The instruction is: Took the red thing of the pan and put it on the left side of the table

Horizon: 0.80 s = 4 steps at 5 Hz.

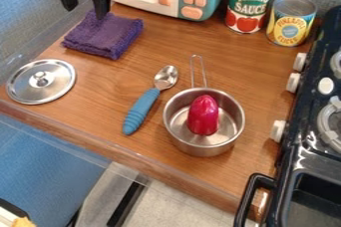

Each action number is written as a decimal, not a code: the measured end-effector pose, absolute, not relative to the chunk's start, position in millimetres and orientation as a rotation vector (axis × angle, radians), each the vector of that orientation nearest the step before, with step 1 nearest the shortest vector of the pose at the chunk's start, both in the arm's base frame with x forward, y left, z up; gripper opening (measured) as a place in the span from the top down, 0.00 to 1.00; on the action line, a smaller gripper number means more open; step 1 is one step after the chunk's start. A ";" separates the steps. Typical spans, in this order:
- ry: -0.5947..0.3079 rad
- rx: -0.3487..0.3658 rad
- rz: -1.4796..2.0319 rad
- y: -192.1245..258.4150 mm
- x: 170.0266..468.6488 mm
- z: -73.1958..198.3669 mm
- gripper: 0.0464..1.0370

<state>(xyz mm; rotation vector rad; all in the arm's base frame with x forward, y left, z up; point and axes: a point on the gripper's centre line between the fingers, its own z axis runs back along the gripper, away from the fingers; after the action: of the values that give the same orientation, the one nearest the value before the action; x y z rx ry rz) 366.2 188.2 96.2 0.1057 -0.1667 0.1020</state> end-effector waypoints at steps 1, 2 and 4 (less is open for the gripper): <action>-0.126 0.083 0.097 183.5 362.4 78.2 0.04; -0.110 0.059 0.003 143.8 349.5 63.0 0.04; -0.231 0.045 -0.288 45.2 326.6 87.2 0.04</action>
<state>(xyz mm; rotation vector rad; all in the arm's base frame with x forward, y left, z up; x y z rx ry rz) 326.6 45.2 87.2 0.0452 -0.2310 -0.2883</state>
